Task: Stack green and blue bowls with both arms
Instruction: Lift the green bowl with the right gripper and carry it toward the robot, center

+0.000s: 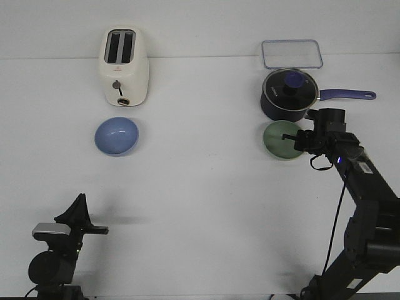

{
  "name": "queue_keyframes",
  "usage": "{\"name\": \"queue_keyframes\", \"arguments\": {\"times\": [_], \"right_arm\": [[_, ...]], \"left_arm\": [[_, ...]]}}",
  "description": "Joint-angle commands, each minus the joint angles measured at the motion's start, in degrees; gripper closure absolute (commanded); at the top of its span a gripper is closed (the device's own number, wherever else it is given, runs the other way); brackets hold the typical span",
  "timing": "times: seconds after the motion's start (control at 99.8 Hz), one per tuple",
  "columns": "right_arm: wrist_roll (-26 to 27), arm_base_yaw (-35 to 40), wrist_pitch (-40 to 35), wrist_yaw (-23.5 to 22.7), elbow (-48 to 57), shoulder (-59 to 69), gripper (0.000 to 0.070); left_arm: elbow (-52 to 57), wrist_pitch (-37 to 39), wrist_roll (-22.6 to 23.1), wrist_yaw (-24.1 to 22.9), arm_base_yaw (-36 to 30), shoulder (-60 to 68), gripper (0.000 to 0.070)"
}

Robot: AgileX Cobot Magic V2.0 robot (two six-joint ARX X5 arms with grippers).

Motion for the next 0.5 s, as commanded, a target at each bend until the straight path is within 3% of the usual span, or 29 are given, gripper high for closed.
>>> {"name": "queue_keyframes", "arguments": {"times": [0.0,0.29,0.491], "right_arm": [[-1.3,0.0,0.3,-1.4,1.6,-0.3,0.0700],[-1.4,0.9,-7.0,-8.6,1.0,-14.2,0.0700],[-1.1,8.4,-6.7,-8.8,-7.4,-28.0,0.0700]], "left_arm": [[-1.1,0.6,-0.2,0.0,0.0,-0.1,0.0685],[-1.1,0.6,-0.2,0.0,0.0,-0.1,0.0685],[-1.1,0.6,-0.2,0.0,0.0,-0.1,0.0685]]}}
